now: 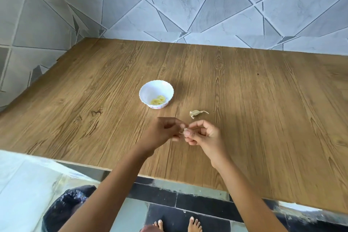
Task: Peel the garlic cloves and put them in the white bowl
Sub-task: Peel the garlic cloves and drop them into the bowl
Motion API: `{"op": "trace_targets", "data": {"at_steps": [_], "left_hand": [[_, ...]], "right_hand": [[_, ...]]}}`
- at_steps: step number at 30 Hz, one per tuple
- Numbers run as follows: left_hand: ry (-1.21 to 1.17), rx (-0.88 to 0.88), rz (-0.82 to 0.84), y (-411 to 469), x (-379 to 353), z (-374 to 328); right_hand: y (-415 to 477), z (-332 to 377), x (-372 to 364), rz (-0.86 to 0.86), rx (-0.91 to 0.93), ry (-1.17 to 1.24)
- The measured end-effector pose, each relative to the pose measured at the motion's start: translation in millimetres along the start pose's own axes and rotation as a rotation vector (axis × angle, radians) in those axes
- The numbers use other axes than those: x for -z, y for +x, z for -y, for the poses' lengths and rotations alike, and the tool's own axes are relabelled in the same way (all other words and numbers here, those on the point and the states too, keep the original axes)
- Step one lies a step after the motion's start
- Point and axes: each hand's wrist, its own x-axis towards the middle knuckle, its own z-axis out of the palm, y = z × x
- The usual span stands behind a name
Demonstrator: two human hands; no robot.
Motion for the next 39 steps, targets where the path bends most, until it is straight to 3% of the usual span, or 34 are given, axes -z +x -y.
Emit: {"op": "trace_targets", "data": {"at_steps": [5,8,12,15,18,30,34,39], "left_hand": [[-0.169,0.133,0.167,-12,22,6],[-0.183,0.158,0.174,-11,32,5],[0.111,0.097,0.076,-4,42,8],[0.449,0.029,0.098,1,41,14],[0.565,-0.006,0.095,4,36,18],[0.699,-0.011,0.026,0,27,16],[0.083,0.140,0.122,-12,40,17],[-0.231,0.200,0.149,-24,37,18]], "right_hand": [[-7,-6,-18,0.029,-0.034,-0.027],[-11,-12,-27,-0.037,0.076,-0.132],[-17,-37,-21,-0.277,0.393,-0.876],[-23,-51,-20,-0.182,0.240,-1.297],[-26,-54,-23,-0.162,0.148,-1.439],[-28,-53,-23,-0.172,0.156,-1.431],[-34,-43,-26,-0.200,0.292,-0.958],[-31,-26,-43,-0.067,0.031,-0.316]]}}
